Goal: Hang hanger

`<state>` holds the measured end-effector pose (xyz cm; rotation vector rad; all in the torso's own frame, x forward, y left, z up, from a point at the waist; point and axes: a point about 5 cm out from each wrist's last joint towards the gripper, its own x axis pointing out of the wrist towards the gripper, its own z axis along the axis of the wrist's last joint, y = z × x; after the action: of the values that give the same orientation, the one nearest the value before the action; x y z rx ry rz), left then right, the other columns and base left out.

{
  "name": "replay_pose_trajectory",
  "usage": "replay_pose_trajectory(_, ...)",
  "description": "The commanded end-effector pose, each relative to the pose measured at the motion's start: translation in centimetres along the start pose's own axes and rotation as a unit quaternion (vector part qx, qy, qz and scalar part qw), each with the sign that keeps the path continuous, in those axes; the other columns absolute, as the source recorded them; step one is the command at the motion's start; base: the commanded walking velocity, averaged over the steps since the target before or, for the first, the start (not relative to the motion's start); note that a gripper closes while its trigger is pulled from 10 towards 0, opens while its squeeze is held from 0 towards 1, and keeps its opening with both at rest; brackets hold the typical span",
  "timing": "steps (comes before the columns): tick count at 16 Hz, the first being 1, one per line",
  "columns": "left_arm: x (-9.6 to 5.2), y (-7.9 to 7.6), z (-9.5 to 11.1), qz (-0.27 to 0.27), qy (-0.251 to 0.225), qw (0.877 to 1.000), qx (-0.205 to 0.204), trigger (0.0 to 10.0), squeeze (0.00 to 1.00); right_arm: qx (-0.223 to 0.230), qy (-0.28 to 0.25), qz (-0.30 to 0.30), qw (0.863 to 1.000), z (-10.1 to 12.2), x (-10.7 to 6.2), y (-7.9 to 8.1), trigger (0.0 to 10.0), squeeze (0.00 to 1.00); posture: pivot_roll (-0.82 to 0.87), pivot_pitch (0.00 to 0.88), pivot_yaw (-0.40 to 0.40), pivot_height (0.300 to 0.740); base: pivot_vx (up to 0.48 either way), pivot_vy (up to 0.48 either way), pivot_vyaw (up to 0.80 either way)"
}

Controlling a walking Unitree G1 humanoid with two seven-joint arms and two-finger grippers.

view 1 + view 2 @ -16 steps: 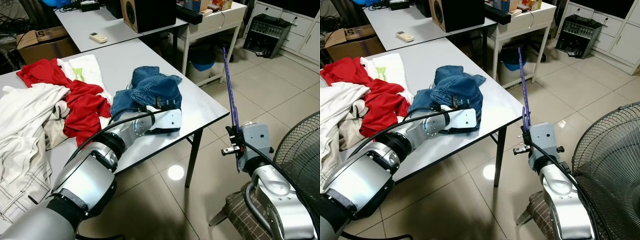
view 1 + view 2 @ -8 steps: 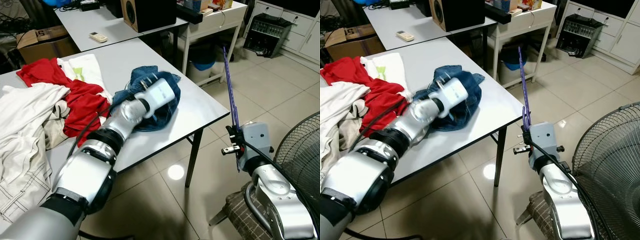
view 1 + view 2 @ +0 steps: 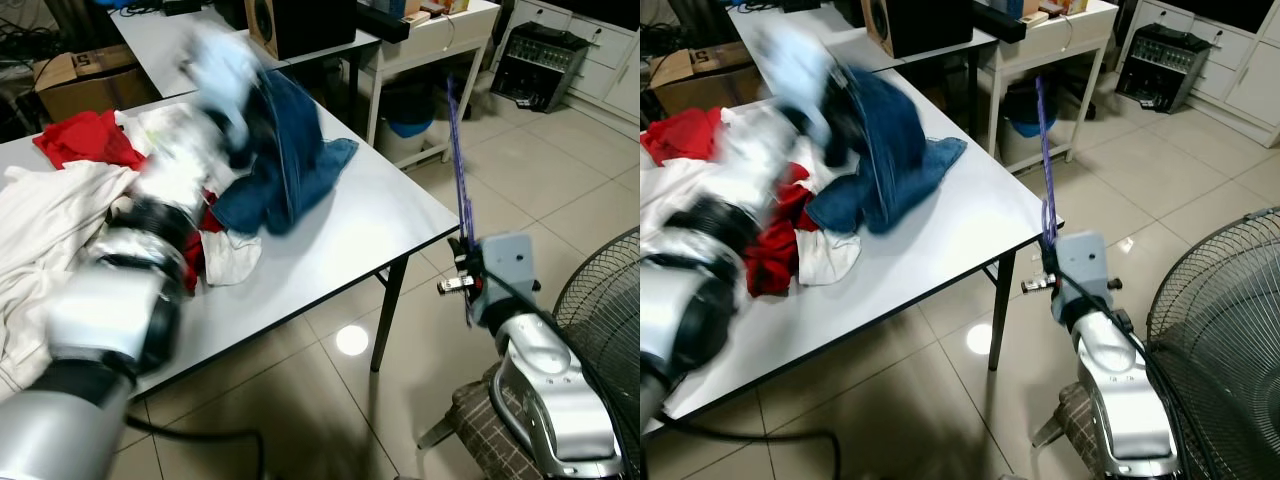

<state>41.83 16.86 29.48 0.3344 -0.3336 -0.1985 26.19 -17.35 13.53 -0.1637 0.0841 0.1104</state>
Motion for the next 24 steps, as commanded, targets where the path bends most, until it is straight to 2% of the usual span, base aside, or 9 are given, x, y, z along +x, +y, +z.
replay_pose_trajectory(1, 0.1, 4.5, 4.7, 0.090, -0.080, 0.993, 0.014, 0.0, 0.00, 0.024, -0.044, 0.009, 0.999, 1.4, 0.3, -0.1, 10.0, 0.00, -0.09, 0.000, 0.053, 0.740, 0.000, 0.000, 0.00)
replay_pose_trajectory(5, -1.8, 2.8, -0.8, -0.084, 0.065, 0.974, 0.198, 0.0, 0.00, 0.027, -0.077, 0.007, 0.997, 2.0, 0.5, 0.5, 10.0, 0.00, -0.07, 0.000, 0.068, 0.740, 0.000, 0.000, 0.00)
replay_pose_trajectory(10, -10.3, -1.5, -10.2, -0.373, 0.251, 0.869, 0.207, 0.0, 0.00, 0.048, -0.080, 0.015, 0.996, 1.5, 0.1, 0.8, 10.0, 0.00, -0.06, 0.000, 0.084, 0.740, 0.000, 0.000, 0.00)
replay_pose_trajectory(13, -9.3, -1.4, -9.1, -0.352, 0.211, 0.886, 0.217, 0.0, 0.00, 0.036, -0.083, 0.025, 0.996, 1.6, 0.2, 1.0, 10.0, 0.00, -0.07, 0.000, 0.090, 0.740, 0.000, 0.000, 0.00)
replay_pose_trajectory(17, -6.0, -0.4, -5.1, -0.137, 0.080, 0.979, 0.125, 0.0, 0.00, 0.034, -0.084, 0.013, 0.996, 1.5, 0.0, 1.2, 10.0, 0.00, -0.08, 0.000, 0.109, 0.740, 0.000, 0.000, 0.00)
replay_pose_trajectory(20, -5.4, 0.4, -5.0, -0.113, 0.095, 0.984, 0.103, 0.0, 0.00, 0.035, -0.082, 0.012, 0.996, 1.3, -0.1, 1.5, 10.0, 0.00, -0.07, 0.000, 0.110, 0.740, 0.000, 0.000, 0.00)
replay_pose_trajectory(22, -6.1, -0.6, -6.3, -0.150, 0.117, 0.973, 0.130, 10.0, 0.00, 0.030, -0.083, 0.015, 0.996, 1.2, 0.0, 1.6, 10.0, 0.00, -0.07, 0.000, 0.111, 0.740, 0.000, 0.000, 0.00)
replay_pose_trajectory(23, -6.3, -0.7, -6.9, -0.163, 0.131, 0.967, 0.145, 10.0, 0.02, 0.029, -0.083, 0.016, 0.996, 1.2, 0.0, 1.7, 10.0, 0.00, -0.07, 0.000, 0.111, 0.740, 0.000, 0.000, 0.00)
replay_pose_trajectory(24, -6.7, -0.7, -7.5, -0.189, 0.147, 0.955, 0.173, 10.0, 1.00, 0.027, -0.083, 0.017, 0.996, 1.2, 0.0, 1.7, 10.0, 0.00, -0.07, 0.000, 0.111, 0.740, 0.000, 0.000, 0.00)
